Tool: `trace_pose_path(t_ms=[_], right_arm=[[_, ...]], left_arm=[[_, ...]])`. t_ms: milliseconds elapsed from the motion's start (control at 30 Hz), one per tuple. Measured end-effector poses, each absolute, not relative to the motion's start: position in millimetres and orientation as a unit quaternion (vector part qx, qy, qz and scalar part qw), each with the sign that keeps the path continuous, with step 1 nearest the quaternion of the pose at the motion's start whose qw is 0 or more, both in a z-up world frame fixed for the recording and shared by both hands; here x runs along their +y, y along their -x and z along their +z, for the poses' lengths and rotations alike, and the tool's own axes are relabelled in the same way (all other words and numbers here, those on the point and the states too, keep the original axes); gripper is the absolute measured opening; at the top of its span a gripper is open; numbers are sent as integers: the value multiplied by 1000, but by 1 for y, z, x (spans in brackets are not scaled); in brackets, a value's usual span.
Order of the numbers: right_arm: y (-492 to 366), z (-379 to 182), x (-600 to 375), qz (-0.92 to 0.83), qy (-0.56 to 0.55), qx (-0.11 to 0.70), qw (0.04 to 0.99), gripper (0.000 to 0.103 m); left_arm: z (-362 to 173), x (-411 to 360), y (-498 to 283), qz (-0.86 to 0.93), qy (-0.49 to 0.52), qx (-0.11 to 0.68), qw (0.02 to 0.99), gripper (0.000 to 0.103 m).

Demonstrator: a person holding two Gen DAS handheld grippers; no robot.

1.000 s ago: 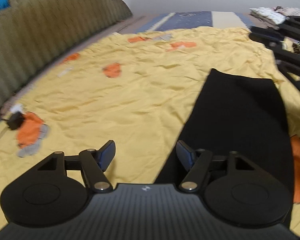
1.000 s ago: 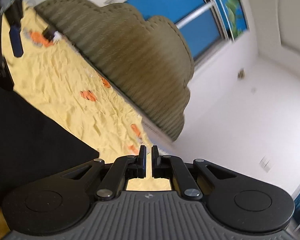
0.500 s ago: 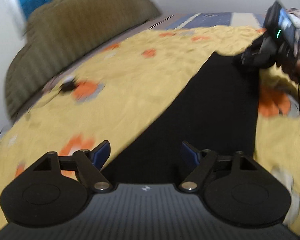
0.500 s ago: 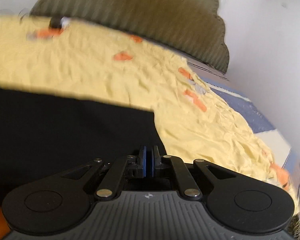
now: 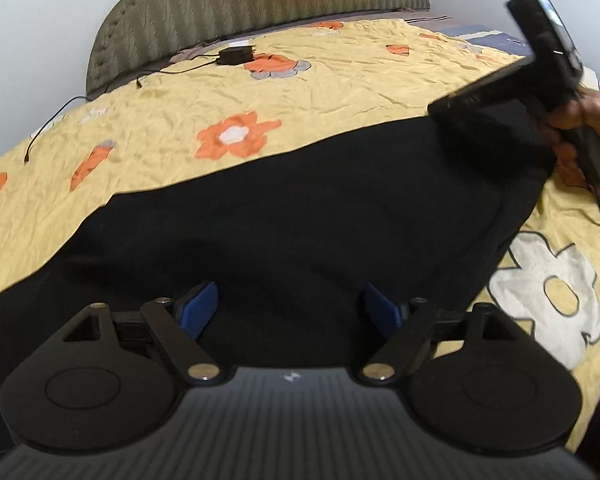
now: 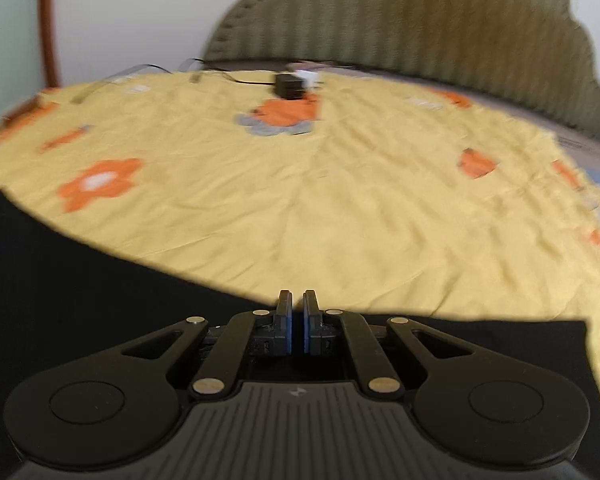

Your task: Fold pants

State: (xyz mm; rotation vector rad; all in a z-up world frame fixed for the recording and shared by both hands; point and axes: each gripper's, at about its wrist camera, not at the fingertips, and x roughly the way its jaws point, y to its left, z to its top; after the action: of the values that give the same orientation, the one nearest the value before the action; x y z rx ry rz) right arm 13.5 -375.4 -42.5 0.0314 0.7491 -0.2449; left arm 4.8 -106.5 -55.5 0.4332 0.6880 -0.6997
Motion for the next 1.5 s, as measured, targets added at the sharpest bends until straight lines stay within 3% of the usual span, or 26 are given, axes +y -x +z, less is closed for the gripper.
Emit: trace_pose_path(t_ms=[67,200,400,533,633,733,833,967,1233,1333,1500], right_arm=[[-9,-34,-372,-131,-20,357,925,5],[34,-14,-334,34,-90,339,936,5],[92,-24,-306,117,-234,321,910,5],[87,-27,-298,61,-197,315,926,5],[71,-37,-292,46,-175,368,912,5],[81,-32,-281,28,-114,370,922,6],[80,-15,-273,32,-135,345,928,8],[47,-5,-244,71,-122,333,932,9],[-25,-32,-244,-10,-90,373,924,12],[-28,-12,-223,60,-94,353,929,12],[-85,-18,-165,156,-75,392,904,13]], left_arm=[[-50,-101,3,-329,-215,317,863,80],[-41,-87,12,-333,-212,303,868,80],[-31,-48,18,-304,-188,283,890,81],[-36,-30,6,-255,-173,296,904,82],[-45,-11,2,-225,-188,320,901,82],[-43,20,7,-221,-158,323,906,83],[-34,36,9,-216,-135,309,916,83],[-29,37,-1,-180,-153,278,931,84],[-41,74,-40,-120,-144,308,933,84],[-32,77,-42,-129,-138,283,940,85],[-40,80,-56,-113,-145,294,938,86]])
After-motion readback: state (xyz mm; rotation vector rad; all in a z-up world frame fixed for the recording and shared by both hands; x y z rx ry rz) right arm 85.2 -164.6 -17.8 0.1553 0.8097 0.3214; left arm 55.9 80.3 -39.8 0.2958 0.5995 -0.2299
